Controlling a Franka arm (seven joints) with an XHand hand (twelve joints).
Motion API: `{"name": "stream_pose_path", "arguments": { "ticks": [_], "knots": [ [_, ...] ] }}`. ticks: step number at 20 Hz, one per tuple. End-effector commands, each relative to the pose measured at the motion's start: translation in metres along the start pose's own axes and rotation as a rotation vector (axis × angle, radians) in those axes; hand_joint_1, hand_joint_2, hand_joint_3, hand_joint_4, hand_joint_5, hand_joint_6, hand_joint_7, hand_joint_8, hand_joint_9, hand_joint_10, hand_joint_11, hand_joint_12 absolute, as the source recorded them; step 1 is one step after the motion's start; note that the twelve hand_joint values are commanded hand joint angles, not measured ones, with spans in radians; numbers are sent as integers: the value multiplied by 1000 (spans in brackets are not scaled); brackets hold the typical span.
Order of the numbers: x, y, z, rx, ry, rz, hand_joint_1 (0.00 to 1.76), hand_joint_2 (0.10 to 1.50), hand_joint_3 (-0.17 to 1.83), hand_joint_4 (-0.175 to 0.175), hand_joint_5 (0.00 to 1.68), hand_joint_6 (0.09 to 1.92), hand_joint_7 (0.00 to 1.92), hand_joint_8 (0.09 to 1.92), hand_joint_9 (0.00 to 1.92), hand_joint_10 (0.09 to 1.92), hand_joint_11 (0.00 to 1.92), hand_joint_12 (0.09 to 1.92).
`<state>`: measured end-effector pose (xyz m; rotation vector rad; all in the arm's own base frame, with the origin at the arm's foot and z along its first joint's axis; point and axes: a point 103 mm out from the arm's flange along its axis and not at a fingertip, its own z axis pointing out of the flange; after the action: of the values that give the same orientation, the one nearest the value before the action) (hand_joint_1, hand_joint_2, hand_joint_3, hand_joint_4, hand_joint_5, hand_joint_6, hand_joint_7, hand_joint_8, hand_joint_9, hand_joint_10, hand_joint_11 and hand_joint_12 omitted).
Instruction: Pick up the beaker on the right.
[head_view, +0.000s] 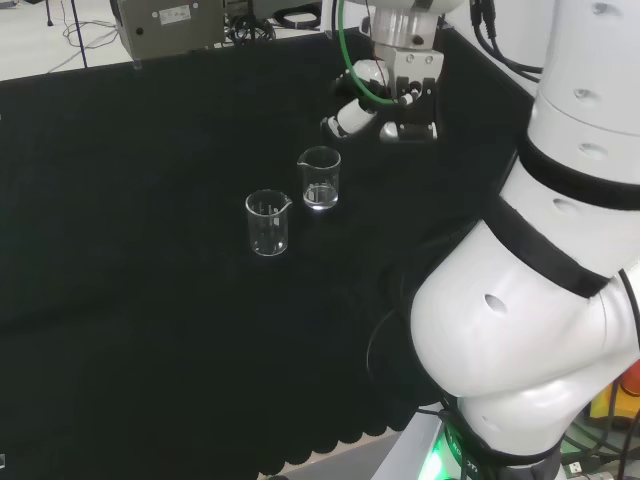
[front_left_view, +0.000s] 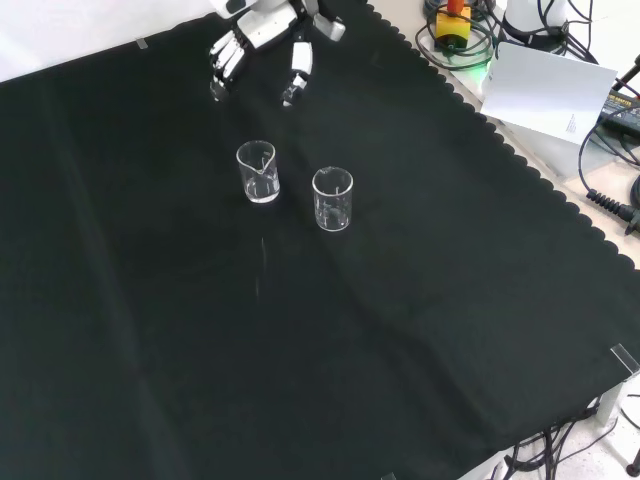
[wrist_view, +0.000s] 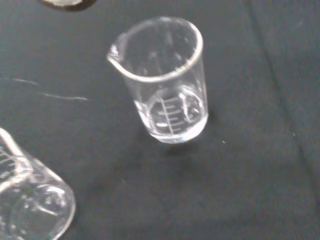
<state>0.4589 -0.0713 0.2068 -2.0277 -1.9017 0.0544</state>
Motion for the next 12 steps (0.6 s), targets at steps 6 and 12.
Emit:
{"name": "stream_pose_path", "arguments": {
  "ticks": [6,12],
  "knots": [
    [-18,32,38,-3,97,-103,825,612,620,-28,414,87,237,686,379,681,58,1411],
    [-26,33,55,-2,161,-179,843,552,682,-29,417,87,245,702,371,667,29,1416]
  ]
}}
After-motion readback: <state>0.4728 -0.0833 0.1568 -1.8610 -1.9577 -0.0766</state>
